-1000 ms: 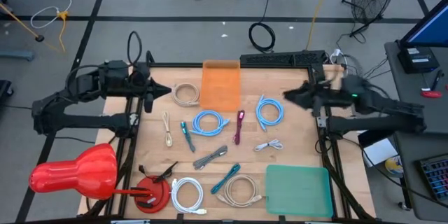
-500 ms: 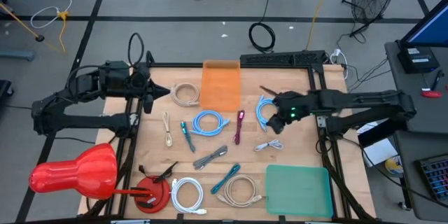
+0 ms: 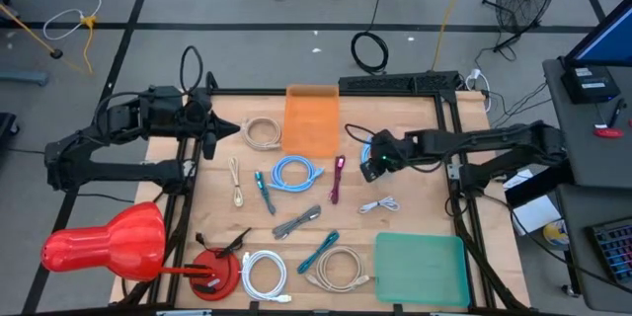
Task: Pick & Place USB Port
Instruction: Put the right blue usb cable into the orange bin
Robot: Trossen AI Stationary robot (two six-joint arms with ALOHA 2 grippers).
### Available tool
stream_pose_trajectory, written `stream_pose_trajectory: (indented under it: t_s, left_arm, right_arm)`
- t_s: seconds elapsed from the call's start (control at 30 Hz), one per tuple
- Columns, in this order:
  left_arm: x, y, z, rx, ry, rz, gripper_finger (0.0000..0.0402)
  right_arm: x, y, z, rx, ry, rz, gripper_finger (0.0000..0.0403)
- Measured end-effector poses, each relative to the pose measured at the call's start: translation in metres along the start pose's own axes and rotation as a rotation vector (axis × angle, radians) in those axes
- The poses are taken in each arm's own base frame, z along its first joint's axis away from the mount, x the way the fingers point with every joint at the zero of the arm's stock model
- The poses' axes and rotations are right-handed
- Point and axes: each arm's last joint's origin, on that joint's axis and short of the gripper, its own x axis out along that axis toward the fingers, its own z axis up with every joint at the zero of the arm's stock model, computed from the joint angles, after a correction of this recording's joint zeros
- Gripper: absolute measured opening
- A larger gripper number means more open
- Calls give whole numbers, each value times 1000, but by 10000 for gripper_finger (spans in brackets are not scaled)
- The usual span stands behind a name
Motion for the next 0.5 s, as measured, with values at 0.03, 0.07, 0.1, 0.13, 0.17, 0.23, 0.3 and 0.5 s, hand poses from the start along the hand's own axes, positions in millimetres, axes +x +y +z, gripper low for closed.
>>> stream_pose_trajectory:
  t_s: [0.03,0.07,0.1,0.13,0.17,0.23,0.3,0.5]
  left_arm:
    - [0,0,0,-3,0,0,8]
    - [0,0,0,-5,0,0,8]
    - [0,0,0,-6,0,0,8]
    - [0,0,0,-7,0,0,8]
    - [0,0,0,-7,0,0,8]
    - [0,0,0,-7,0,0,8]
    - [0,0,0,-6,0,0,8]
    - [0,0,0,-3,0,0,8]
  right_arm:
    - [0,-1,1,20,-23,-20,139]
    - [0,-2,3,36,-45,-36,139]
    - [0,-4,5,53,-67,-52,139]
    - [1,-5,6,67,-87,-69,139]
    - [4,-6,8,85,-99,-87,139]
    - [8,-10,12,110,-97,-108,139]
    - [14,-12,16,131,-82,-123,139]
    - [37,-13,21,175,-7,-121,139]
